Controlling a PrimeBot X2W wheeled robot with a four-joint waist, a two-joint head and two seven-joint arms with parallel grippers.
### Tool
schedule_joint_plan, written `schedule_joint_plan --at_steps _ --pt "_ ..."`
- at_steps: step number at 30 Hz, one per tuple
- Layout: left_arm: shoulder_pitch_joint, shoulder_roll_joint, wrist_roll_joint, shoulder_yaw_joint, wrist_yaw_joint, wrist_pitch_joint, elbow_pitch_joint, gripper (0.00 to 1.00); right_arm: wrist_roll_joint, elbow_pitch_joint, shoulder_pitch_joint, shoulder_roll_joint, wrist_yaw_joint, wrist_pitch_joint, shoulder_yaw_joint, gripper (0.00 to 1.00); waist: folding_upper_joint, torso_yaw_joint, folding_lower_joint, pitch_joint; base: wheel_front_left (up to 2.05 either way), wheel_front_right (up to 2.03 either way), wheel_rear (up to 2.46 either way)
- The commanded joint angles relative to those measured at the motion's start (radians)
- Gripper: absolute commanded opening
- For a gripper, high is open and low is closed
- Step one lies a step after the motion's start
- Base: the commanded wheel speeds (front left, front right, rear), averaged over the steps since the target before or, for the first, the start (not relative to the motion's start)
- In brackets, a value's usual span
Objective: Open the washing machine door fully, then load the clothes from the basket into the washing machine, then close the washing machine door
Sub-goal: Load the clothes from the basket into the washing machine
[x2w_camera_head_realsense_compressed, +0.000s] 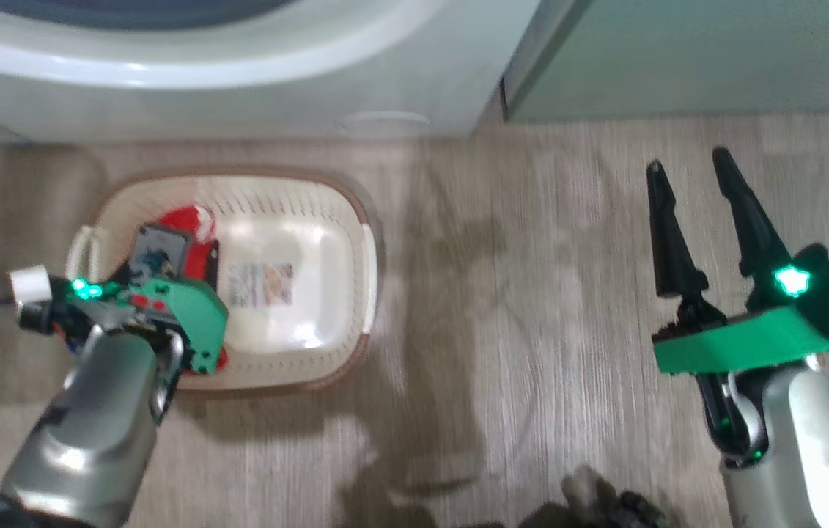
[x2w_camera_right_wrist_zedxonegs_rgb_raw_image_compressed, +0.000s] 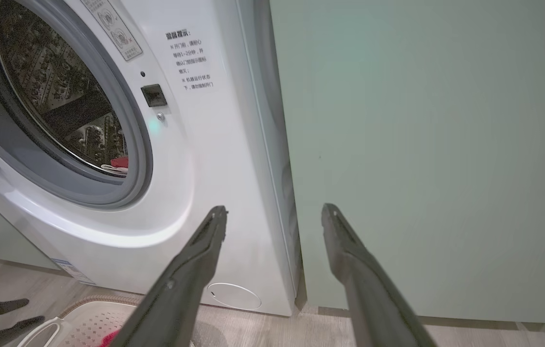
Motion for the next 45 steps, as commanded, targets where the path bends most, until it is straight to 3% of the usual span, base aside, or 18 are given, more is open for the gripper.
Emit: schedule_joint_plan --at_steps 1,8,16,29,38,40,45 --pt "-0.051 0.025 -0.008 0.033 -0.004 -0.004 0.023 1.0 0.011 -0.024 -0.025 -0.003 0.0 -0.019 0.032 1.0 0.0 -0.059 -0.0004 0.128 0.0 0.0 0.0" --pt "-0.172 0.062 -0.018 0.055 -0.005 0.012 0.183 1.0 0.052 -0.006 -0.102 -0.003 0.0 -0.063 0.071 1.0 0.0 -0.113 -0.0004 0.307 0.0 0.0 0.0" --pt "-0.296 0.107 -0.026 0.066 -0.026 -0.002 0.298 1.0 0.041 0.009 -0.167 -0.003 0.0 -0.083 0.096 1.0 0.0 -0.125 -0.0004 0.449 0.0 0.0 0.0" --pt "-0.411 0.195 -0.052 0.089 -0.052 -0.003 0.434 1.0 0.056 0.024 -0.207 -0.003 0.0 -0.09 0.139 1.0 0.0 -0.16 -0.0004 0.561 0.0 0.0 0.0" --pt "-0.447 0.228 -0.057 0.082 -0.052 0.013 0.499 1.0 0.052 0.01 -0.198 -0.003 0.0 -0.091 0.141 1.0 0.0 -0.171 -0.0004 0.581 0.0 0.0 0.0" --pt "-0.451 0.224 -0.061 0.081 -0.056 0.011 0.507 0.04 0.051 0.01 -0.197 -0.003 0.0 -0.091 0.139 1.0 0.0 -0.17 -0.0004 0.579 0.0 0.0 0.0" --pt "-0.456 0.201 -0.066 0.073 -0.059 -0.033 0.507 0.0 0.048 0.012 -0.196 -0.003 0.0 -0.091 0.137 1.0 0.0 -0.162 -0.0004 0.567 0.0 0.0 0.0"
